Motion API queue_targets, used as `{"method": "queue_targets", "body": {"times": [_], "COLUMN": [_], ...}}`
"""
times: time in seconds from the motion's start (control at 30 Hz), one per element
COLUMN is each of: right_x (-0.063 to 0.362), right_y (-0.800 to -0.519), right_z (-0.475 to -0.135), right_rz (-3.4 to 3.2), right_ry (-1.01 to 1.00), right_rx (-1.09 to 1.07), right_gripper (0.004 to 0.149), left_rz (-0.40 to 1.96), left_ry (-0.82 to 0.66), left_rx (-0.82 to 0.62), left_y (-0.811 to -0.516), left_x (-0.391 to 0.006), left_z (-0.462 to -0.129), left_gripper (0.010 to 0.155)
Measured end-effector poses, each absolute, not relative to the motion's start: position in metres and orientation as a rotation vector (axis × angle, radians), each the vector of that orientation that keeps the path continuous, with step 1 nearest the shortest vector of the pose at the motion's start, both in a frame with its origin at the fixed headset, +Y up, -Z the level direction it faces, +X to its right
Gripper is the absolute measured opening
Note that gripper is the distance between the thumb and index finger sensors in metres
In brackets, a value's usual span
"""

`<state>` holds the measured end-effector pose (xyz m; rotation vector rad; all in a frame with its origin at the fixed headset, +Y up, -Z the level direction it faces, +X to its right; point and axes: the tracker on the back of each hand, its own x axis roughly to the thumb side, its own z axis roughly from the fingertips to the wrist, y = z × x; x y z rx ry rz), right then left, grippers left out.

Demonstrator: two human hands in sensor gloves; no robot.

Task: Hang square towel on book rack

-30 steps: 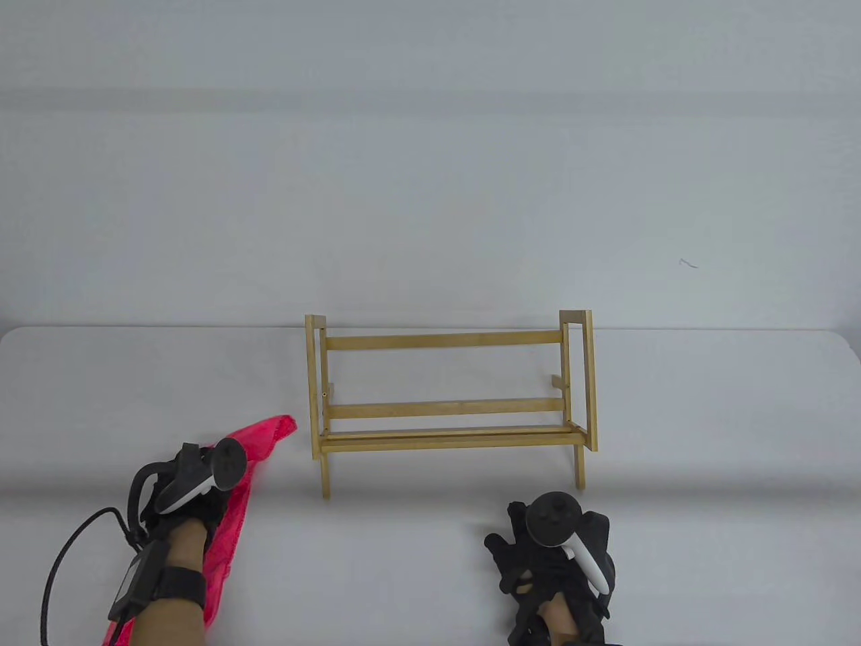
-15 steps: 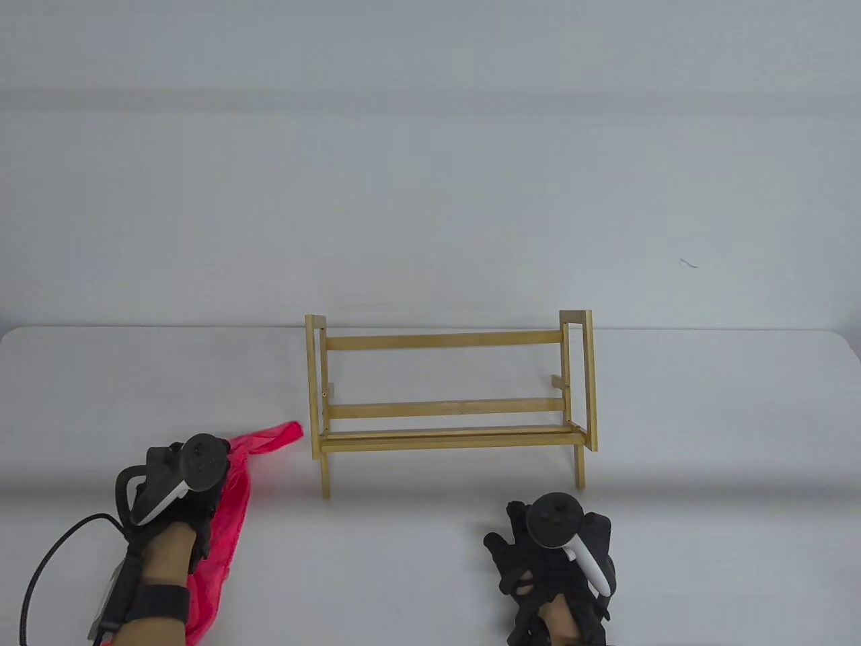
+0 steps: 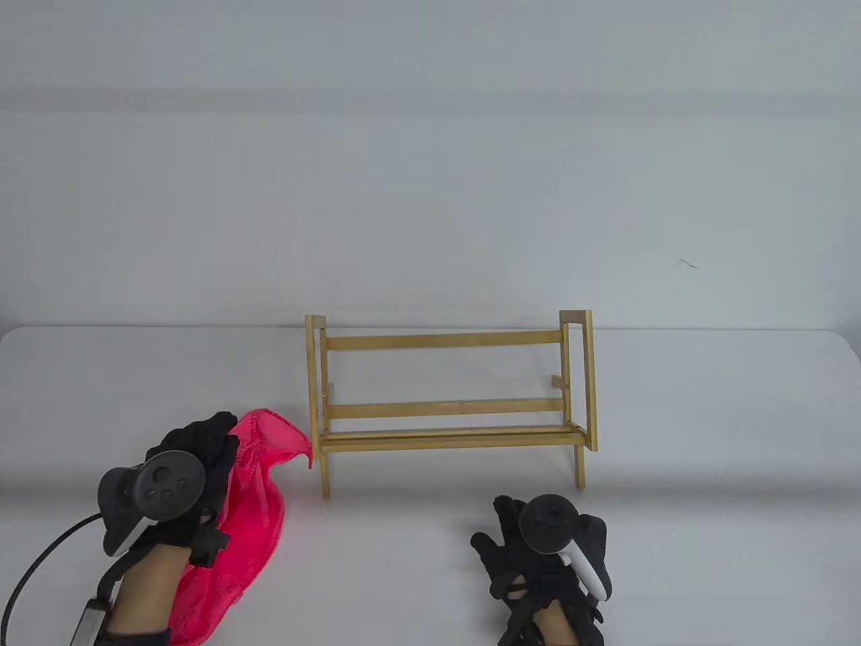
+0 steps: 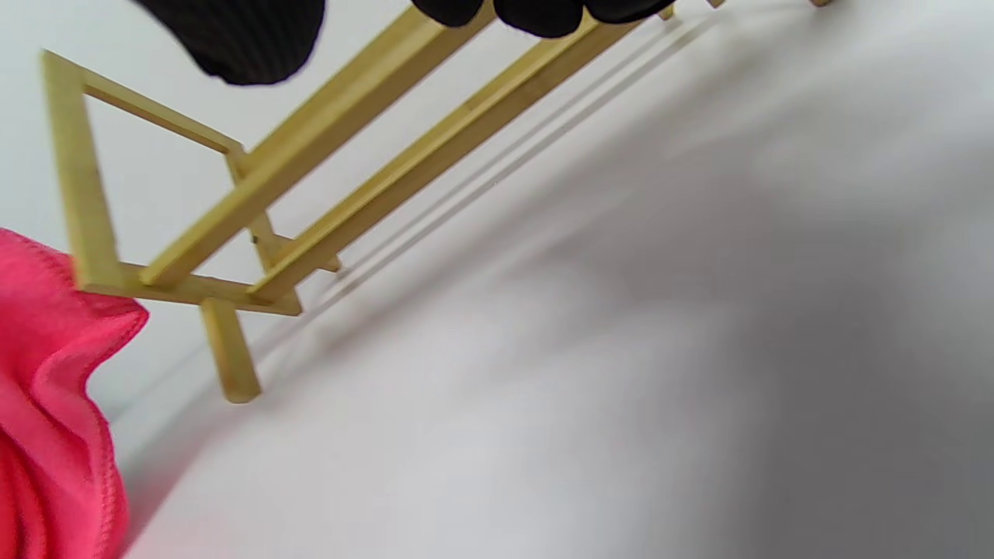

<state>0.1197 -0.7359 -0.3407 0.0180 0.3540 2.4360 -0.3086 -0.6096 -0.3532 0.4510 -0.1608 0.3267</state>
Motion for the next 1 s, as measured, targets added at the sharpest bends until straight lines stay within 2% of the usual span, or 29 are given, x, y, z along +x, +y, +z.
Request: {"method": "queue_targets", "body": {"times": [0.27,0.5,0.7,1.0], "right_x": [0.096,0.077,0.066,0.066], "right_y": [-0.712,-0.696,-0.684,-0.677], "right_z": [-0.328,-0.315,-0.302,-0.295], "right_rz": [2.336,2.204,2.055,1.991], "right_ry": [0.220,0.124,0.045,-0.050], "right_rx": [0.178,0.294,0.378,0.375], "right_gripper": [0.076,0.080,0.083,0.079], "left_rz": [0.430,0.564,0.783,1.177], "left_ry": [-0.313,-0.438,-0.509,-0.542], "left_rx": [0.560,0.558,0.489,0.272], "left_y": [-0.574,-0.560,-0.568,-0.608], "left_x": [-0.267,-0.218,-0.175,-0.129], "left_z": [-0.323,-0.310,-0.309,-0.313], "left_gripper": [0.044,0.044,0.044,0.046]}}
